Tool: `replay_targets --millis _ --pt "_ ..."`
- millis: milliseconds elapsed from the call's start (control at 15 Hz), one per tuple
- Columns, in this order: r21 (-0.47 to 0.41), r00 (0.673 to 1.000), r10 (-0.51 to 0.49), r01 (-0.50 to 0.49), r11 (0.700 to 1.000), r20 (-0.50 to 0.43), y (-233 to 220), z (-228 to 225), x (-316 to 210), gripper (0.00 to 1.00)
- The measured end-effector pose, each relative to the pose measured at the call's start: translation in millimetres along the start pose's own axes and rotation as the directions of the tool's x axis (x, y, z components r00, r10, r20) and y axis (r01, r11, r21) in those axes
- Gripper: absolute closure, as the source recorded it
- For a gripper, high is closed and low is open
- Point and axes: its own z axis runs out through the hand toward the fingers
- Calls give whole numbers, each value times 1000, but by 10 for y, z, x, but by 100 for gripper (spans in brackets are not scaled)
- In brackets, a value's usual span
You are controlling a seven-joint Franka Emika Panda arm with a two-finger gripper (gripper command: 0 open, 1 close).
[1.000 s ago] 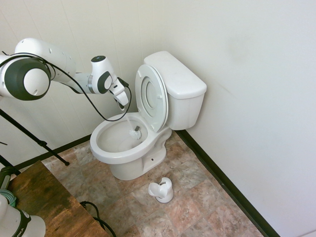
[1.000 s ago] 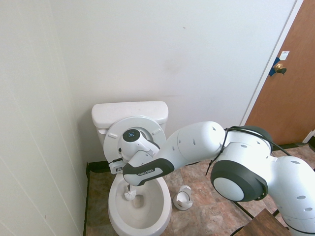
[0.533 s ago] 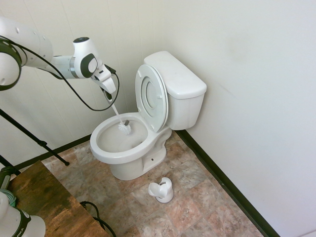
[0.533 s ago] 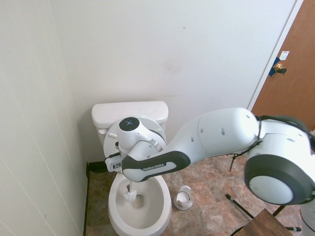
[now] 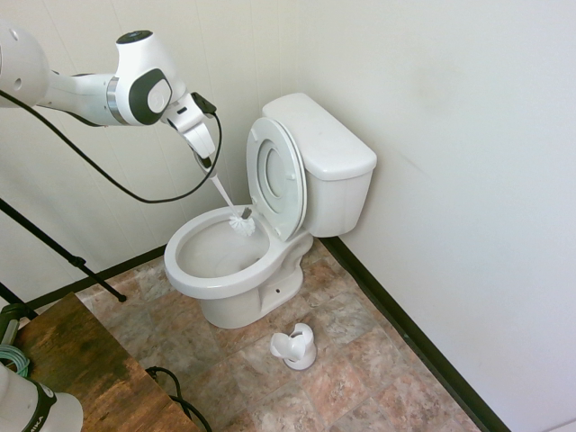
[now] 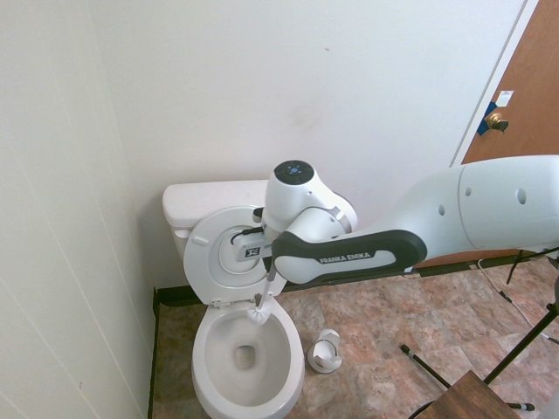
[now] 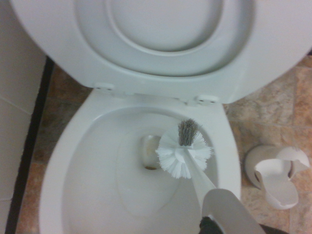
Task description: Clean the toilet
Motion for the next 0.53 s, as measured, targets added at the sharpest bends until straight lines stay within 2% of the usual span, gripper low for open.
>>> replay_targets --millis 533 --pt "-57 986 162 -164 985 -35 918 288 1161 100"
